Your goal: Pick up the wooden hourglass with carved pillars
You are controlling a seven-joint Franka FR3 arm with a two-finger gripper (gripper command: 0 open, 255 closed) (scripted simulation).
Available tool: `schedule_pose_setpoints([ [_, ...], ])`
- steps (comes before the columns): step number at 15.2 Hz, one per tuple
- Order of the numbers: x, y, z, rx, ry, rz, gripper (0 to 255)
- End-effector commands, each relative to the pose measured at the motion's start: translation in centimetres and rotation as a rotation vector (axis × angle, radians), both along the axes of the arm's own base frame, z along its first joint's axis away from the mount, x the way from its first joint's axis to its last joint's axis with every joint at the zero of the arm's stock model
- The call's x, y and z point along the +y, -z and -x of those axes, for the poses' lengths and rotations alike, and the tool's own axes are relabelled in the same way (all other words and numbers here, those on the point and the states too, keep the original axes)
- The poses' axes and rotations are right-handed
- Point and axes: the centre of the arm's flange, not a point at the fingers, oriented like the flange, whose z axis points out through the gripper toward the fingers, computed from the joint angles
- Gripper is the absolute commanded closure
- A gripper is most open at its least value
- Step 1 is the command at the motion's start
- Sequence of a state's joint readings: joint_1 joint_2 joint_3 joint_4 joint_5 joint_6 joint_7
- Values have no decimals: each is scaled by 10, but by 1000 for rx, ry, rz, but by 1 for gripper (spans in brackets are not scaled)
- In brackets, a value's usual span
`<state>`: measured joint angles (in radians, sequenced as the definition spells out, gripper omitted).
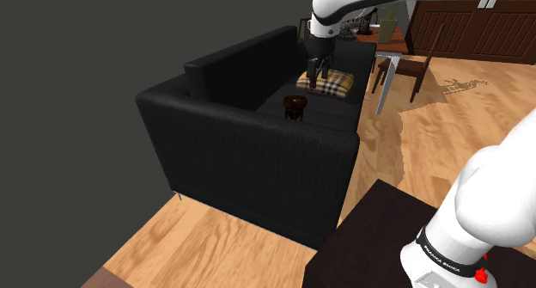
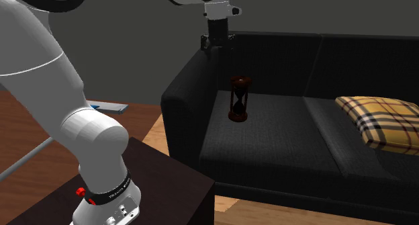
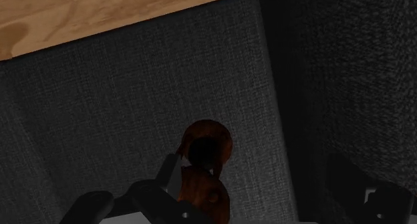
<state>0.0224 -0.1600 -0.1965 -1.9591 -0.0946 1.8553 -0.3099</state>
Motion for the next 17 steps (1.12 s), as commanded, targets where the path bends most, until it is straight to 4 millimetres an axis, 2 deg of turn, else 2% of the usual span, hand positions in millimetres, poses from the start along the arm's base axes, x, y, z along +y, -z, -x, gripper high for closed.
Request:
schedule_pose_setpoints([
  [1, -9, 8, -24, 4, -30, -4, 0],
  [14, -48, 66, -185, 28, -213, -37, 0],
  [15, -49, 69, -191, 29, -220, -38, 0],
  [17, -49, 79, -191, 29, -220, -38, 0],
])
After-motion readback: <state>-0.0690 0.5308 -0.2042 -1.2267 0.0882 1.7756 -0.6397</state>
